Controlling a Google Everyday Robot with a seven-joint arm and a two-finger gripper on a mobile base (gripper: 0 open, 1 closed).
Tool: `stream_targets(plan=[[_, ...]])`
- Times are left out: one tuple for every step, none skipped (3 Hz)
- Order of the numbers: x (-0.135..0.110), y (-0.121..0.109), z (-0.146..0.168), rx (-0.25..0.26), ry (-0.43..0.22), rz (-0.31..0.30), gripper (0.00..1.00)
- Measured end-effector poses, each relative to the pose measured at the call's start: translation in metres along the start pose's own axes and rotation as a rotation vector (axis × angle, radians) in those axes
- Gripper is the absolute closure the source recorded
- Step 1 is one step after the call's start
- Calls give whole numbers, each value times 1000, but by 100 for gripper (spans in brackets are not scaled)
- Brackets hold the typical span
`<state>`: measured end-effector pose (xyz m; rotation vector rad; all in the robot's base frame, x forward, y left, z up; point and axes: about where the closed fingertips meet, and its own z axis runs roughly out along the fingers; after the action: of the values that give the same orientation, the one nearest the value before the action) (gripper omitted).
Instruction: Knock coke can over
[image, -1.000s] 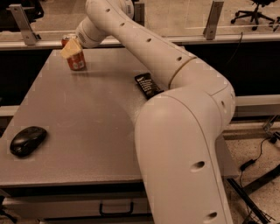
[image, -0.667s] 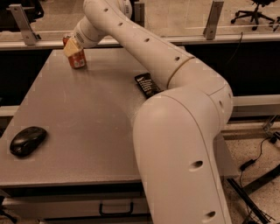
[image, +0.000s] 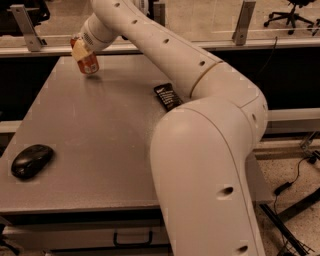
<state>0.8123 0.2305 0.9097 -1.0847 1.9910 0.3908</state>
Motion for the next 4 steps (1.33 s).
stream_targets(plan=[[-4,6,-19,27,39,-9,100],[-5,23,-57,53,130,-20,100],[-3,42,-83,47,194,-33,100],[12,55,-100,-1,269,-21,100]])
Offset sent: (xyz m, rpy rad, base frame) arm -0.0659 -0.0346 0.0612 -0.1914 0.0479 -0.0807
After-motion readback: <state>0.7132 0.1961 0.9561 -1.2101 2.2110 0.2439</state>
